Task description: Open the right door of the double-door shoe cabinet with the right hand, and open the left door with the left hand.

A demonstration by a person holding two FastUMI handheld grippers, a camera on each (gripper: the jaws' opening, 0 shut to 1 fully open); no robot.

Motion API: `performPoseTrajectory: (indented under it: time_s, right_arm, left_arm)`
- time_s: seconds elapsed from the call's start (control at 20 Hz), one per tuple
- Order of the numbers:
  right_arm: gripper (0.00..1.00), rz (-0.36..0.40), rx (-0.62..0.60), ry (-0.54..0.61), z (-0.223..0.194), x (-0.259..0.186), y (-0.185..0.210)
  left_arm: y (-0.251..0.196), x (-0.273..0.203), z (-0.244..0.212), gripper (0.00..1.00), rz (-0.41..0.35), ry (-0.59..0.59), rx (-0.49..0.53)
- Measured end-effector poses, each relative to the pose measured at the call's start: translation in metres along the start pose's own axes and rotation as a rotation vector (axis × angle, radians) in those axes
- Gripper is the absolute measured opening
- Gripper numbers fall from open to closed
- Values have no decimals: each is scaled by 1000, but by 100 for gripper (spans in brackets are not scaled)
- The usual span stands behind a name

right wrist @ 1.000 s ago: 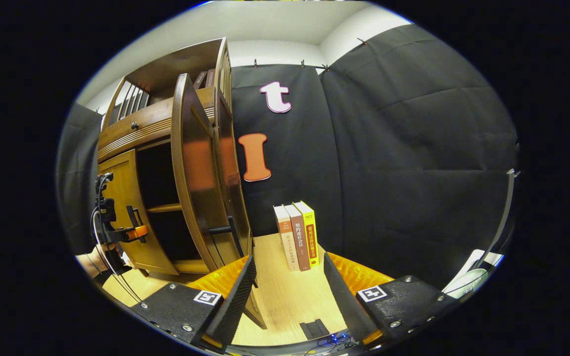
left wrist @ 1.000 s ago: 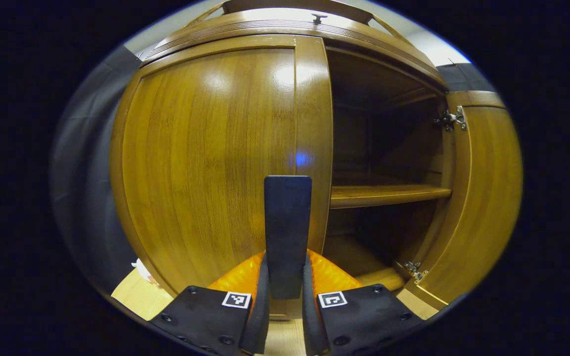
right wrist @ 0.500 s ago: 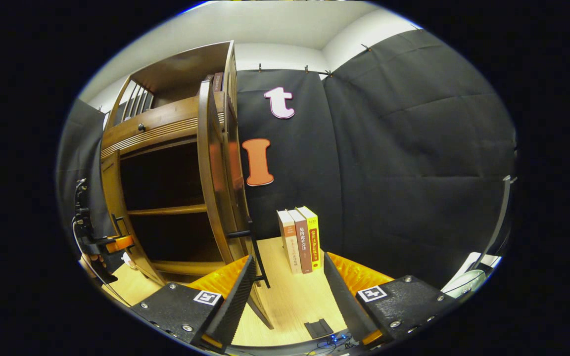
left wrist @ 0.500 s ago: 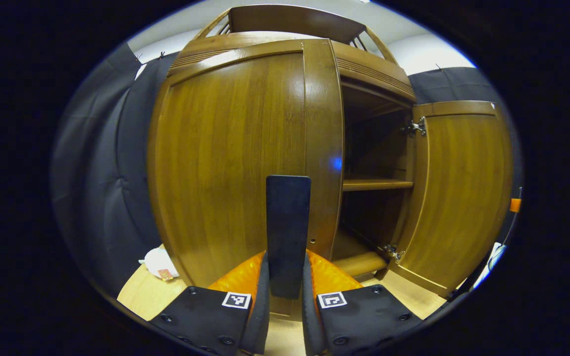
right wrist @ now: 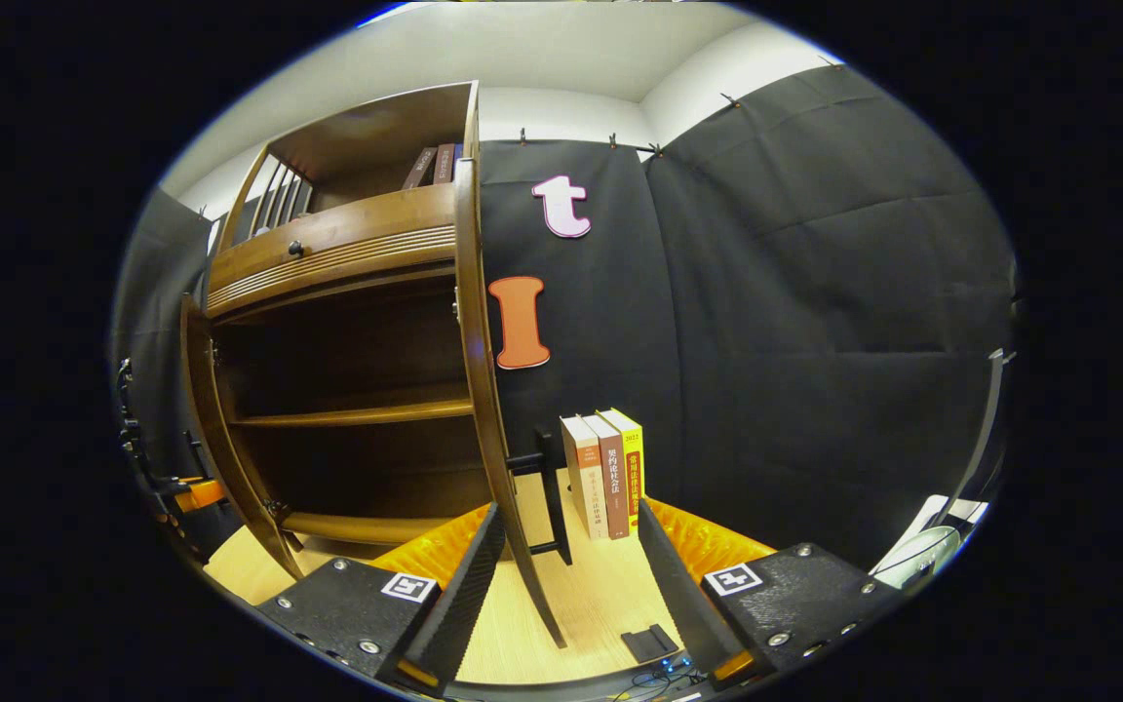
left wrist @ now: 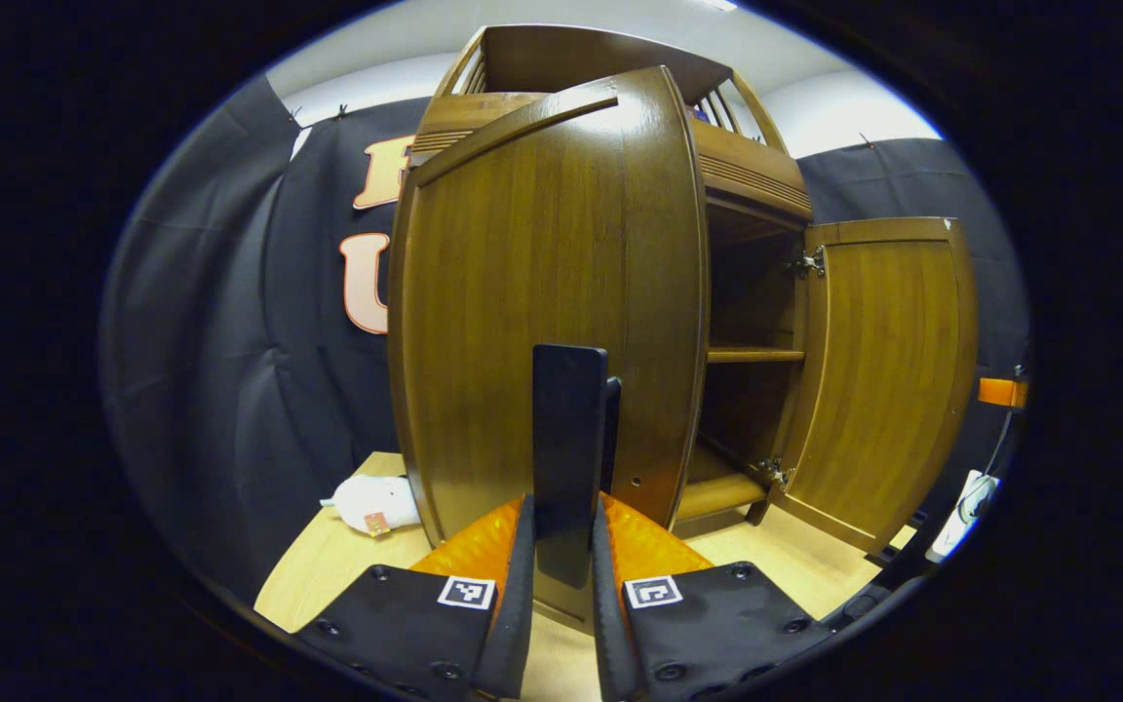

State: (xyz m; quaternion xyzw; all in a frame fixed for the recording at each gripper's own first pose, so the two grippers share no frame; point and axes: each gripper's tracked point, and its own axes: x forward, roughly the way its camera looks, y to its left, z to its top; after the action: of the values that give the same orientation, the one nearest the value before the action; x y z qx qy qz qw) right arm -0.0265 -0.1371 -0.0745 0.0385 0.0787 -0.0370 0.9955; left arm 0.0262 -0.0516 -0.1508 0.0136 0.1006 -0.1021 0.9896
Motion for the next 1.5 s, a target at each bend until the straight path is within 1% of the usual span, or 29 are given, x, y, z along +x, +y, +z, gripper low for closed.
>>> performPoseTrajectory:
  time_s: [0.05, 0.1, 0.15, 0.25, 0.3, 0.45, 0.5, 0.55, 0.6, 0.65, 0.8, 0.85, 0.9, 0.95, 1.0, 1.05, 1.1, 1.2, 1.3, 1.4, 1.45, 1.5]
  right_arm:
    - [85, -3, -4, 4, -2, 1, 3]
    - [85, -4, -3, 10, -4, 2, 7]
    - [85, -2, 0, 10, -4, 3, 11]
    - [85, -1, 3, 8, -3, 3, 18]
    - [85, -9, 0, 5, -3, 2, 19]
    - [85, -52, 3, -15, 0, -2, 17]
    - [85, -56, 8, -13, -1, -1, 21]
    - [85, -59, 12, -9, -4, -2, 23]
    - [85, -62, 15, -7, -5, -2, 24]
    - [85, -64, 17, -4, -6, -1, 25]
    - [85, -66, 29, -3, -7, 0, 32]
    - [85, -65, 30, -4, -8, -1, 35]
    - [85, -63, 27, -2, -9, 0, 39]
    - [85, -60, 21, 3, -11, 0, 43]
    - [85, -57, 14, 6, -13, 1, 47]
    - [85, -57, 9, 11, -14, 2, 50]
    - [85, -54, 8, 14, -13, 1, 45]
    - [85, -45, 7, 10, -8, 1, 54]
    - [85, -44, 1, 9, -7, 0, 60]
    - [85, -44, -2, 5, -6, -2, 70]
    - [85, -43, -2, 2, -5, -3, 73]
    - [85, -39, -1, 2, -4, -2, 76]
  left_arm:
    - [6, -3, -1, 36, 6, -1, -6]
    - [11, -8, -1, 34, 14, 1, -14]
    - [16, -10, -1, 29, 20, -5, -20]
    - [20, -14, -1, 30, 33, -6, -9]
    - [23, -16, -2, 29, 40, -4, -2]
    - [43, -31, 0, 31, 72, -9, -29]
    - [50, -34, 2, 29, 85, -12, -37]
    - [56, -39, 0, 28, 100, -3, -37]
    - [58, -39, 0, 24, 101, -10, -33]
    - [62, -42, 0, 26, 103, -5, -26]
    - [73, -46, 0, 25, 114, -2, -14]
    - [77, -47, 2, 18, 119, -7, -14]
    - [81, -48, 2, 21, 124, -5, -11]
    - [86, -49, 2, 18, 127, -5, -10]
    - [89, -51, 3, 19, 128, -4, -15]
    - [92, -52, 5, 18, 127, -8, -21]
    - [96, -54, 6, 19, 126, -13, -24]
    - [104, -57, 6, 18, 137, -17, -19]
    - [115, -61, 9, 19, 157, -21, -9]
    - [124, -64, 12, 16, 174, -23, -18]
    - [130, -63, 14, 12, 181, -30, -23]
    - [135, -65, 15, 14, 189, -33, -24]
